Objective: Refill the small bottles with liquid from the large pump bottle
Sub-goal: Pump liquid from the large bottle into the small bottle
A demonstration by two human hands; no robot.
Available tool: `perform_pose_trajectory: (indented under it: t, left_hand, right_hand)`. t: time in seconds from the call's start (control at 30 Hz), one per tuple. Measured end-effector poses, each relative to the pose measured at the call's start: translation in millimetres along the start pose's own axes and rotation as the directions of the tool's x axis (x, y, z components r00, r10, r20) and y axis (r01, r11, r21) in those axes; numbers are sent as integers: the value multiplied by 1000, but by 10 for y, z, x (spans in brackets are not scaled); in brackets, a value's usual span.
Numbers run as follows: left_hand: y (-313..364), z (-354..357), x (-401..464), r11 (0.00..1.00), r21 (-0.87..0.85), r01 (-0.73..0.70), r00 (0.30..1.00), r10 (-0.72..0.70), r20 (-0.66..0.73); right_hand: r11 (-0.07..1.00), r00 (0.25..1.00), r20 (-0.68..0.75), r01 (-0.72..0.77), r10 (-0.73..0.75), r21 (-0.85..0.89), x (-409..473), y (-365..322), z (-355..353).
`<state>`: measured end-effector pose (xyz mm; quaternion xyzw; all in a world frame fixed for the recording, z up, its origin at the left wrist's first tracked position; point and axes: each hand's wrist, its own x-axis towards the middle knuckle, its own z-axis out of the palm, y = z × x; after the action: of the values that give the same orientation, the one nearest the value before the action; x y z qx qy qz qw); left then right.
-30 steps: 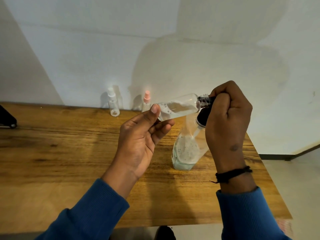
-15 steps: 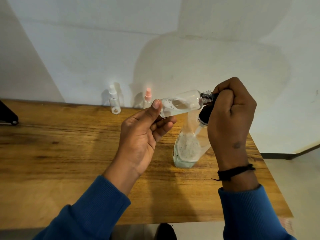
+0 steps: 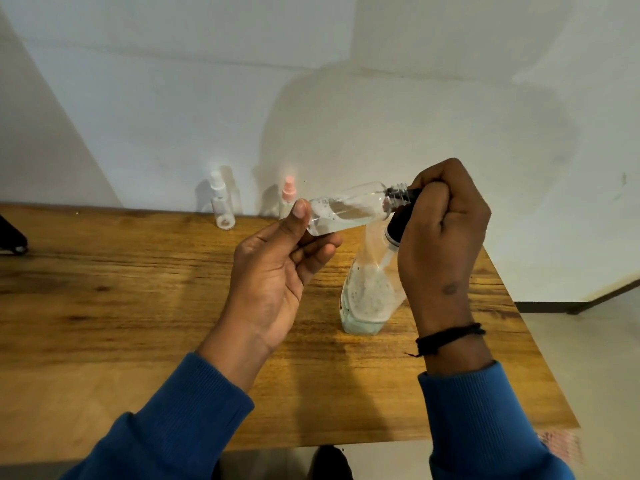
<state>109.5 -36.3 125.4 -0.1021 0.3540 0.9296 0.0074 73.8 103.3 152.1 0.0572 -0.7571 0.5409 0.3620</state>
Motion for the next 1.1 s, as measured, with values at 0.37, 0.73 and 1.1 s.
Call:
perform_pose_trajectory:
  t: [0.37,0.73,1.1]
  left_hand:
    - [-4,3,-6,1000,-10,9,1000,-9,2]
    - [4,-9,-2,1000,-8,6,1000,-6,13]
    - [14,-7,-4,1000,1,-2,1000,2,14]
  right_hand:
    - [1000,1000,-9,5,-5,-8,-7,1,6]
    - [1000,1000,-13,-5,6,30,-20,-14,21]
    - [1000,1000,-11,10,-10,-1,-6,7,9]
